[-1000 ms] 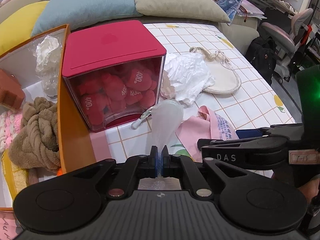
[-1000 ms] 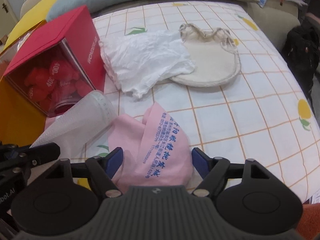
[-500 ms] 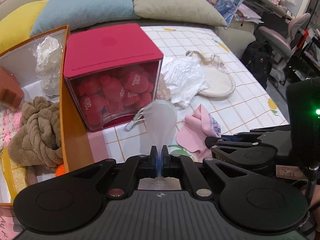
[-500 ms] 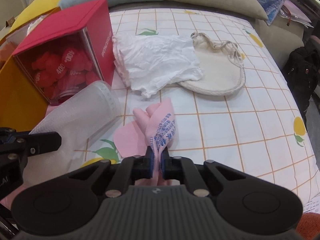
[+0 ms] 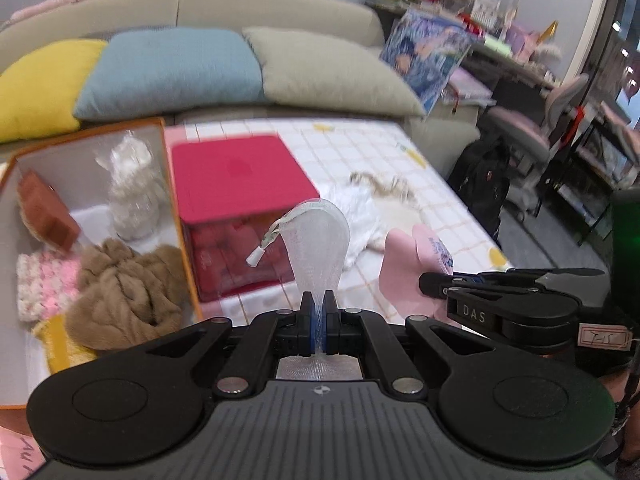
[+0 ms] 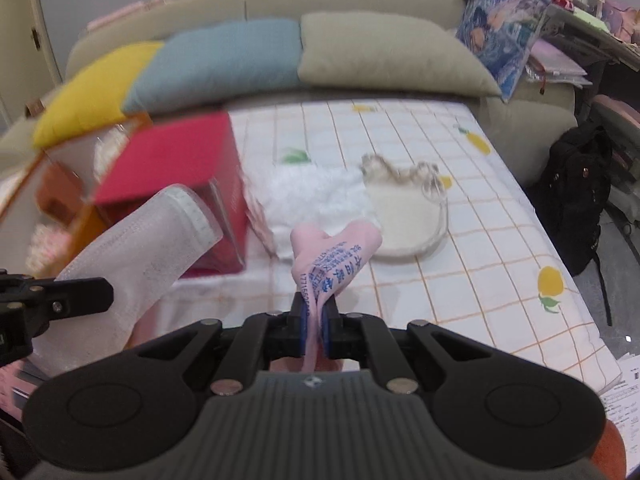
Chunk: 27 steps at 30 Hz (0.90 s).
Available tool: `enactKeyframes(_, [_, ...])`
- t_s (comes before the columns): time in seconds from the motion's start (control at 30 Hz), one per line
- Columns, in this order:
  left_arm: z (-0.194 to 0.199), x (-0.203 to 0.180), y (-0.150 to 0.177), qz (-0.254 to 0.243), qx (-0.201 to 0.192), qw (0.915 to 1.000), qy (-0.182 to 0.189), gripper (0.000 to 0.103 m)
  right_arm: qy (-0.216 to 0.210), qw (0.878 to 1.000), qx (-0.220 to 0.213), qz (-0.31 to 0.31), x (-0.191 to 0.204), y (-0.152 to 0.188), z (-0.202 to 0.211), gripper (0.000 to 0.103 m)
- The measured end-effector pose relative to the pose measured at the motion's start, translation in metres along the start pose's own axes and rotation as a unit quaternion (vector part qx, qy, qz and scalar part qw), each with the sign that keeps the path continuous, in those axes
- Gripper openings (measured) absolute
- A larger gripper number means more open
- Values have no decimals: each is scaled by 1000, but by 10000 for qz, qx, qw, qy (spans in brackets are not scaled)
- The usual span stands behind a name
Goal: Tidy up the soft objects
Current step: 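Lift and carry the pink cloth and plastic cone over the white box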
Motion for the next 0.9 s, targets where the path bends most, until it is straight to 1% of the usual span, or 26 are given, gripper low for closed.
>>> enactKeyframes(0.07, [10,5,-6,63,-144,9999,-25,3,-101,9998,-170,-8,9,-9,12,5])
enactKeyframes(0.23, [32,22,-20,185,-452,9986,-202,3,-572,9964,-598,159,43,-33,35,5])
enactKeyframes(0.33, [42,37,-29,267,-552,9975,-338,3,-926,9922,-766,338,68,-42,43,5])
enactKeyframes(0.4, [47,47,-33,284,-553,9970,-461,3,-1200,9886,-776,471,85,-46,45,5])
enactKeyframes(0.53, [53,67,-36,175,-327,9971,-670,3,-1644,9807,-661,830,123,-48,40,5])
enactKeyframes(0.6, [57,79,-36,45,-210,9964,-823,3,-1887,9754,-533,1009,142,-47,35,5])
enactKeyframes(0.7, [65,101,-35,-69,-22,9944,-1051,3,-2124,9685,-286,1264,164,-44,23,5])
enactKeyframes(0.8, [66,126,-30,-48,282,9915,-1272,3,-2325,9626,11,1394,181,-42,7,5])
enactKeyframes(0.9, [64,147,-21,132,579,9885,-1392,3,-2449,9591,319,1386,195,-41,-9,5])
Point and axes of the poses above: each gripper's, at about its wrist camera, not at the fingertips, and z roughly against the way its jaws point, x to its left, y to its underside, the point moved 5 cm from there along -z, roughly the way its jaws point, and after that the axes turned 12 degrees about -x, right-handed, at the moved point
